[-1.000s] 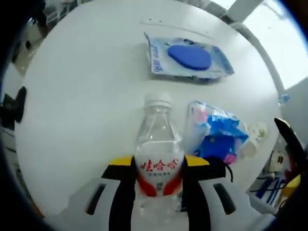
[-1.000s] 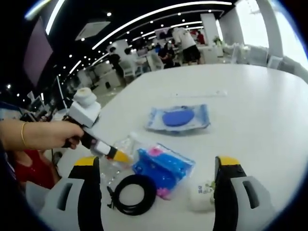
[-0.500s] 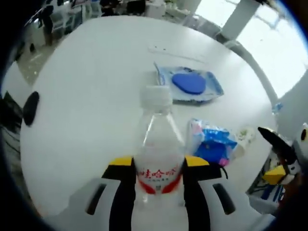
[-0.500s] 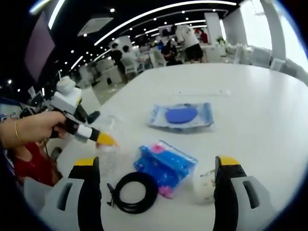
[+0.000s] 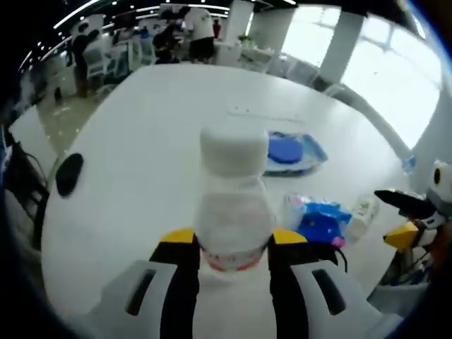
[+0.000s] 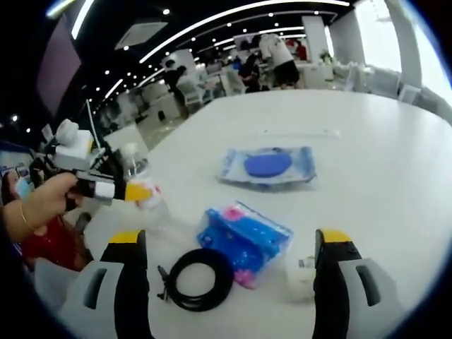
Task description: Arrange the tabletop items into an orderly group along one side of the table until the central work area is clear of visible clutter.
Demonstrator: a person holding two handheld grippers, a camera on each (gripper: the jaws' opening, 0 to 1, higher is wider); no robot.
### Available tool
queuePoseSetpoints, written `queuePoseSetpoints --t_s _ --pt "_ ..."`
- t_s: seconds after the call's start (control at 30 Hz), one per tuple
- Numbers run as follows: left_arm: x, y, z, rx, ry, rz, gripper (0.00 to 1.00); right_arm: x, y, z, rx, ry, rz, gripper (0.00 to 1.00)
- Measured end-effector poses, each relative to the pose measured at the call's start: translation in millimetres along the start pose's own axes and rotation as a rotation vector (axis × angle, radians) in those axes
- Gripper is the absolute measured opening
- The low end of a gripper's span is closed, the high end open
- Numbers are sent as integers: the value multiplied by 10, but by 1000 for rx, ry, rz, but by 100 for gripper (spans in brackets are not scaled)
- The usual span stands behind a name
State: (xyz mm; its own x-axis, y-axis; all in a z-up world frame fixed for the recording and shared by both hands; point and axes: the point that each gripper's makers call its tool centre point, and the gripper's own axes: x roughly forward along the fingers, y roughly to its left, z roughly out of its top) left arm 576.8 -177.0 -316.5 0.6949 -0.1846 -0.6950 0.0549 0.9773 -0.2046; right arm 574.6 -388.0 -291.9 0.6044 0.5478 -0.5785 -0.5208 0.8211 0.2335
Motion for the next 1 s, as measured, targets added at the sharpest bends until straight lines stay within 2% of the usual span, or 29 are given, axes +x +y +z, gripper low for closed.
queuePoseSetpoints --t_s 0.1,0.13,0.2,0.47,0.67,0.83,1.0 --pt "-4 -57 -1 61 -56 -5 36 1 -7 -11 1 5 -3 97" --pt "-4 -80 2 106 -63 -11 36 0 -10 -21 0 10 -4 97" --pt "-21 -105 -23 147 -74 8 36 1 -11 -30 0 13 -4 97" --pt "-46 -165 -70 222 -137 36 36 1 5 -30 2 12 0 97" --pt "-63 -172 -102 228 -168 60 36 6 29 -29 -3 12 6 97" --pt "-69 -161 -130 185 -196 74 36 13 48 -28 -6 12 11 97" --pt "-74 -156 -131 178 -209 96 36 -16 88 12 -8 -6 21 98"
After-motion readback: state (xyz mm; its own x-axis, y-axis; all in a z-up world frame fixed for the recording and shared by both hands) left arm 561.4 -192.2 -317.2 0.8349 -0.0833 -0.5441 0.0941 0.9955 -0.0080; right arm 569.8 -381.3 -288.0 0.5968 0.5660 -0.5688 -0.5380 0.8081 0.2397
